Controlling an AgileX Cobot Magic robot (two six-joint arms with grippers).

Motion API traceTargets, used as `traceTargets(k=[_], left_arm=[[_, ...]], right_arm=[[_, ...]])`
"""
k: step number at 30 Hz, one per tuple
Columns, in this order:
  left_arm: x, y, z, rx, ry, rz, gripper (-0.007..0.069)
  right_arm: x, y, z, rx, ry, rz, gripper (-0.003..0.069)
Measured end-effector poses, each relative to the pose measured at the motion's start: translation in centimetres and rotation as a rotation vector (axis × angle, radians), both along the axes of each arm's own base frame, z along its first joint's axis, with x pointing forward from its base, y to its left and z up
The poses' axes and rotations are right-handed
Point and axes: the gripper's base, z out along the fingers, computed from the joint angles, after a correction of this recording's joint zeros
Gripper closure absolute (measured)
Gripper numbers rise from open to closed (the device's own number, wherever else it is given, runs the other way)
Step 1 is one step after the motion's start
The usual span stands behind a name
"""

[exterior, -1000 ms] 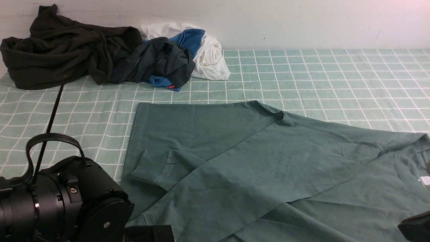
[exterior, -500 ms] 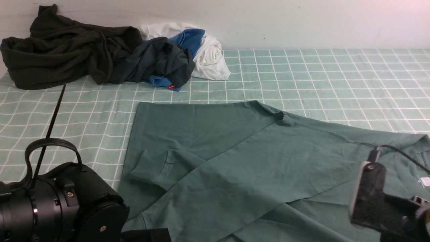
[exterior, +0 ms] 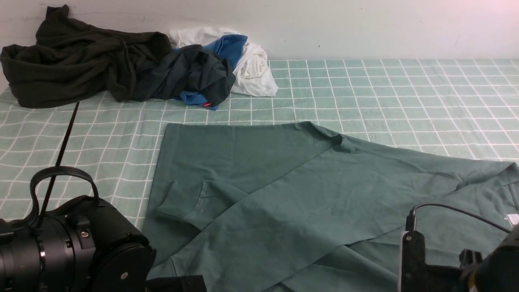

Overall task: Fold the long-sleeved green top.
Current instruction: Use both arms simultaneously to clamp the lower edge of the clothing fabric, then use both arms to drag the lower edge of the fabric forward and fold it over the upper edge

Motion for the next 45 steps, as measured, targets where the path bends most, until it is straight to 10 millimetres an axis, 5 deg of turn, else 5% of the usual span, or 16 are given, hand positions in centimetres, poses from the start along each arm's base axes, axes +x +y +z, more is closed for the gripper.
traceTargets(k=[9, 14, 16, 20, 23, 28, 31, 35, 37, 45], left_arm=[[0.0, 0.0, 0.0, -0.001, -0.001, 0.000, 0.0628], [0.0, 0.0, 0.0, -0.001, -0.001, 0.005, 0.0628], [0.2, -0.2, 0.2, -0.005, -0.009, 0.029, 0.0628], [0.8, -0.5, 1.0, -0.004, -0.036, 0.051, 0.0628], [2.0, -0.8, 2.8, 0.003, -0.081, 0.074, 0.0628], [5.5, -0.4, 6.5, -0.039, -0.192, 0.162, 0.0628], [9.7, 1.1, 10.2, -0.091, -0.306, 0.250, 0.0627], [13.9, 2.6, 12.7, -0.118, -0.391, 0.305, 0.0624], [17.7, 3.6, 13.8, -0.129, -0.445, 0.350, 0.0624], [27.3, 4.1, 10.9, -0.111, -0.473, 0.394, 0.0624]], right_arm=[[-0.1, -0.1, -1.0, -0.010, 0.007, 0.038, 0.0333], [-0.2, -0.1, -0.8, -0.004, -0.001, 0.037, 0.0536], [-0.2, -0.2, -0.1, 0.003, -0.029, 0.043, 0.0628], [0.0, -0.2, 1.4, -0.003, -0.054, 0.043, 0.0643], [1.2, 0.0, 4.3, -0.017, -0.117, 0.047, 0.0643], [4.6, 0.6, 8.8, 0.059, -0.241, -0.026, 0.0644], [8.4, 0.1, 11.5, 0.116, -0.308, -0.097, 0.0644], [12.2, -0.8, 12.5, 0.130, -0.329, -0.155, 0.0645], [15.3, -1.8, 12.8, 0.143, -0.343, -0.211, 0.0645], [24.0, -3.1, 10.4, 0.169, -0.342, -0.314, 0.0645]])
